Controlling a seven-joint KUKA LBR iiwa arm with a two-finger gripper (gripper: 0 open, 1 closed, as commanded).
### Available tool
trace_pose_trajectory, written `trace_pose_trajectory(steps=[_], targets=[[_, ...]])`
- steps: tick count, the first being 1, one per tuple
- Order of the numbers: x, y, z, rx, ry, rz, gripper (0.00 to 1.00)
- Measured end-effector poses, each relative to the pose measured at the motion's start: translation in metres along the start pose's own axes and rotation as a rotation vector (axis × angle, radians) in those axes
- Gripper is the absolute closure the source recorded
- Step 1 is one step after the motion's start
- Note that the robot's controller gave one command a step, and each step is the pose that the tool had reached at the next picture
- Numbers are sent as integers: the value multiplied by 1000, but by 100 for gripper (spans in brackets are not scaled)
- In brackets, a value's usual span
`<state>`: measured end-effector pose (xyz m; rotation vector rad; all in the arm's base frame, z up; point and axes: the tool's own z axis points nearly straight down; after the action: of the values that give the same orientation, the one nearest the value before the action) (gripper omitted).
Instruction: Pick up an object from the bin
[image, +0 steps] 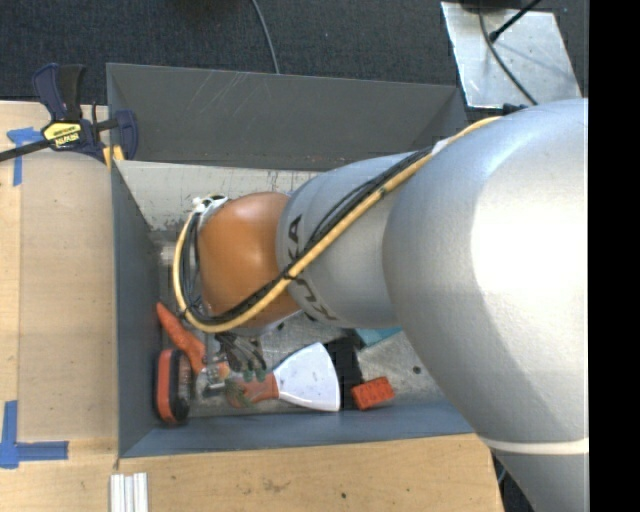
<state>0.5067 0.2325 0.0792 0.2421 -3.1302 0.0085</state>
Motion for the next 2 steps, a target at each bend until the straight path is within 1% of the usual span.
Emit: trace_pose_trajectory(steps=[2], targets=[[0,0,0,-1,1,1,100]])
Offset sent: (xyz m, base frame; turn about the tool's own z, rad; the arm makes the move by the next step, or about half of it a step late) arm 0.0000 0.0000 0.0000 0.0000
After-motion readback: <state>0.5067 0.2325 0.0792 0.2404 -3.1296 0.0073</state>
